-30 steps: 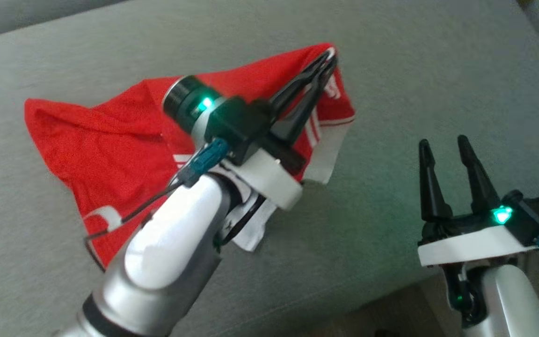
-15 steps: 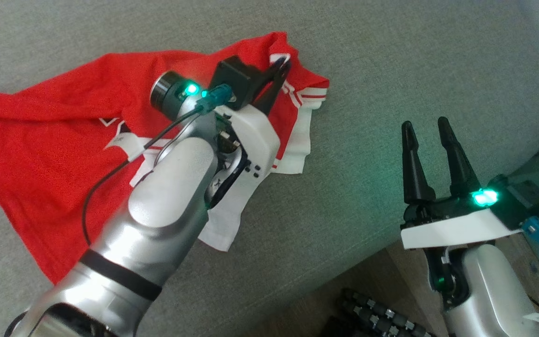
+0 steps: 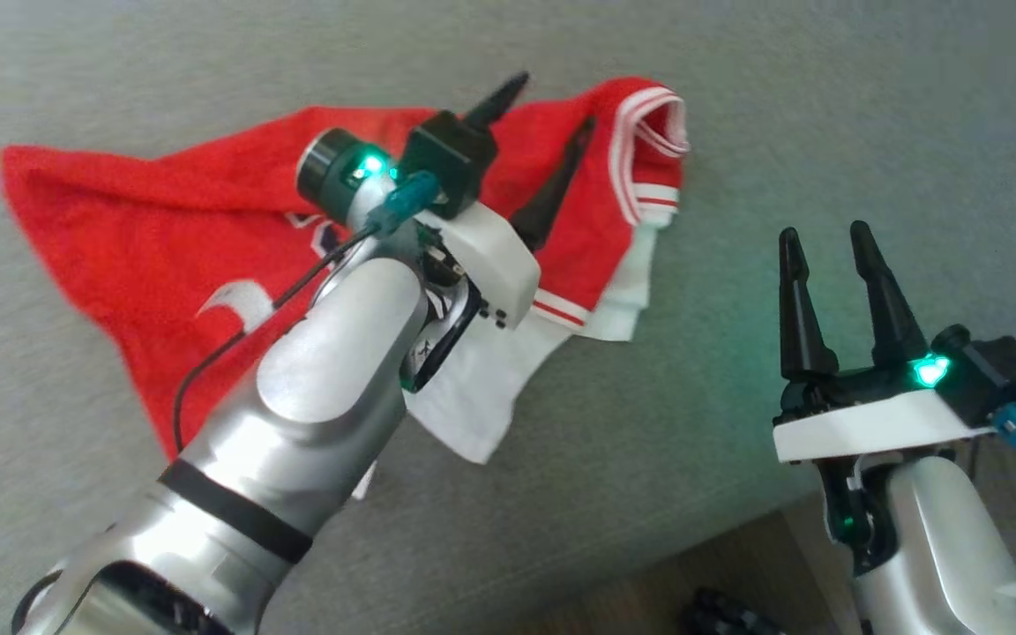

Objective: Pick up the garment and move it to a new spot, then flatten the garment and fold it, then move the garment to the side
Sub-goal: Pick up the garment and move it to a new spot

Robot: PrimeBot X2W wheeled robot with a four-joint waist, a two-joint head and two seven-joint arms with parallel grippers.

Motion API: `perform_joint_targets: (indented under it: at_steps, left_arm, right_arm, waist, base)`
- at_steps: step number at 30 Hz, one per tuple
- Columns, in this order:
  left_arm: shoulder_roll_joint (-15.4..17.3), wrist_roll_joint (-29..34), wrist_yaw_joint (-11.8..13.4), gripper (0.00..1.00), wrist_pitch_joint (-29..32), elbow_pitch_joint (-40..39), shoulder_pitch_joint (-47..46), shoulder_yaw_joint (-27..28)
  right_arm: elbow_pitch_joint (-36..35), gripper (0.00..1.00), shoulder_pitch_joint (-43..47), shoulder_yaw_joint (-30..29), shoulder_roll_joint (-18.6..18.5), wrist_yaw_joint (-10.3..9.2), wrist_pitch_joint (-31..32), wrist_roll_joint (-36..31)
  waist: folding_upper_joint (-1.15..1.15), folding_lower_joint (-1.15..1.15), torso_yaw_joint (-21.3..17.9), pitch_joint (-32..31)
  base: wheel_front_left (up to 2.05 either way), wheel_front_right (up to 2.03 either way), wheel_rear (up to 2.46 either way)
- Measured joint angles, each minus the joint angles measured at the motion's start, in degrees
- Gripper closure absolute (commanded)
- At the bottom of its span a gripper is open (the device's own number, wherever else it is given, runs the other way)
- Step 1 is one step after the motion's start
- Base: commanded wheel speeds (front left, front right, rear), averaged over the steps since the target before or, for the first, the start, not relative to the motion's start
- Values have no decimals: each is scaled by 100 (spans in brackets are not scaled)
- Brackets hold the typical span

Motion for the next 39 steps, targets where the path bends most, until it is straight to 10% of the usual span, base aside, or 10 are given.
perform_joint_targets:
  at_steps: [15, 39]
  left_arm:
    - [1032, 93, 1250, 0, -347, -1958, 2034, 1697]
    - [1427, 203, 843, 0, -350, -2638, 4169, 3023]
  right_arm:
    - [-430, 0, 339, -234, -2, 0, 582, -537]
    - [-454, 0, 843, -325, -9, 0, 844, -583]
  waist:
    - [0, 0, 1273, -752]
    - [0, 0, 1776, -1482]
  base:
    - [0, 0, 0]
    - [0, 0, 0]
